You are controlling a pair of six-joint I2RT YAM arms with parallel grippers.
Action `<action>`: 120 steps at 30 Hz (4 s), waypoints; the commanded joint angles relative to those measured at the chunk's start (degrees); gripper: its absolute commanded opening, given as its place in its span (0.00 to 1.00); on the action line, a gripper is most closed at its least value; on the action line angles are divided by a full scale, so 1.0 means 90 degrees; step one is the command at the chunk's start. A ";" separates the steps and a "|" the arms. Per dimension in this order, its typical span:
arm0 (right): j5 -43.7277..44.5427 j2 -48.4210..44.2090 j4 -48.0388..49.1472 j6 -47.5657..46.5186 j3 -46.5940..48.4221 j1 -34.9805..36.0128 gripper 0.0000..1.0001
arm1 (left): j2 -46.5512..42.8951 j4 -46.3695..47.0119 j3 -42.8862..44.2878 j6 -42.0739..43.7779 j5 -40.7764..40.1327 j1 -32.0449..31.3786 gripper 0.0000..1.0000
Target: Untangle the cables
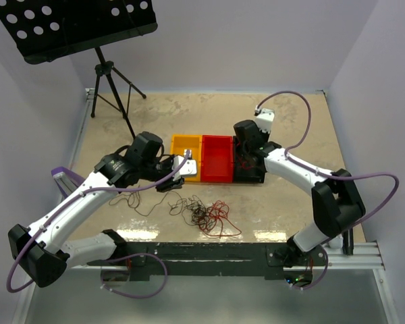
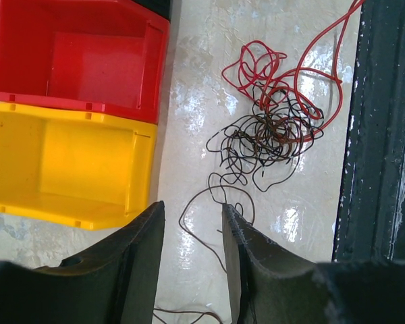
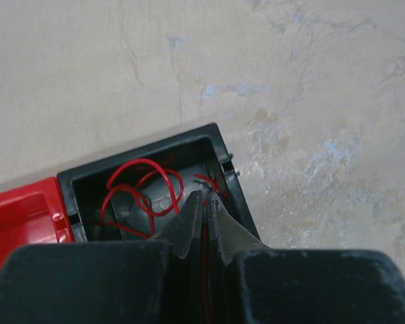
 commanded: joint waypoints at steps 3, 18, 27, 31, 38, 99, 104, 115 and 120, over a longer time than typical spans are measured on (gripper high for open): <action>-0.0704 -0.0238 0.0339 0.0503 -0.0476 0.0032 0.28 | 0.0099 -0.0126 -0.0366 0.0314 0.0003 0.0043 0.45; -0.2199 -0.2689 -0.0169 0.0590 -0.0972 0.0744 0.76 | 0.1232 0.0372 -0.1822 0.1614 -0.0633 0.1381 0.46; -0.2082 -0.3451 -0.0813 0.1479 -0.1716 0.1370 0.74 | 0.1643 0.0109 -0.1901 0.1701 -0.0144 0.1390 0.55; -0.2073 -0.3540 -0.0901 0.1499 -0.1765 0.1389 0.73 | 0.1555 -0.0204 -0.1784 0.1809 -0.0086 0.1391 0.55; -0.1994 -0.3462 -0.0911 0.1509 -0.1687 0.1487 0.72 | 0.1584 0.0176 -0.2232 0.1780 -0.0407 0.1390 0.49; -0.2219 0.1342 0.2546 0.3705 -0.2526 0.5598 0.00 | 0.0403 0.0272 0.6643 -0.1062 -0.1423 0.1381 0.00; -0.2307 0.1616 0.2556 0.3959 -0.2556 0.5706 0.00 | 0.0159 0.1814 0.6567 -0.1101 -0.2009 0.1381 0.00; -0.1496 -0.0519 0.1920 0.3571 -0.2360 0.5716 0.00 | -0.0280 0.2186 0.4305 -0.1656 -0.1258 0.1381 0.00; -0.1448 -0.1751 0.2009 0.3169 -0.2371 0.5725 0.18 | -0.0593 0.3036 0.2633 -0.2291 -0.0780 0.1381 0.00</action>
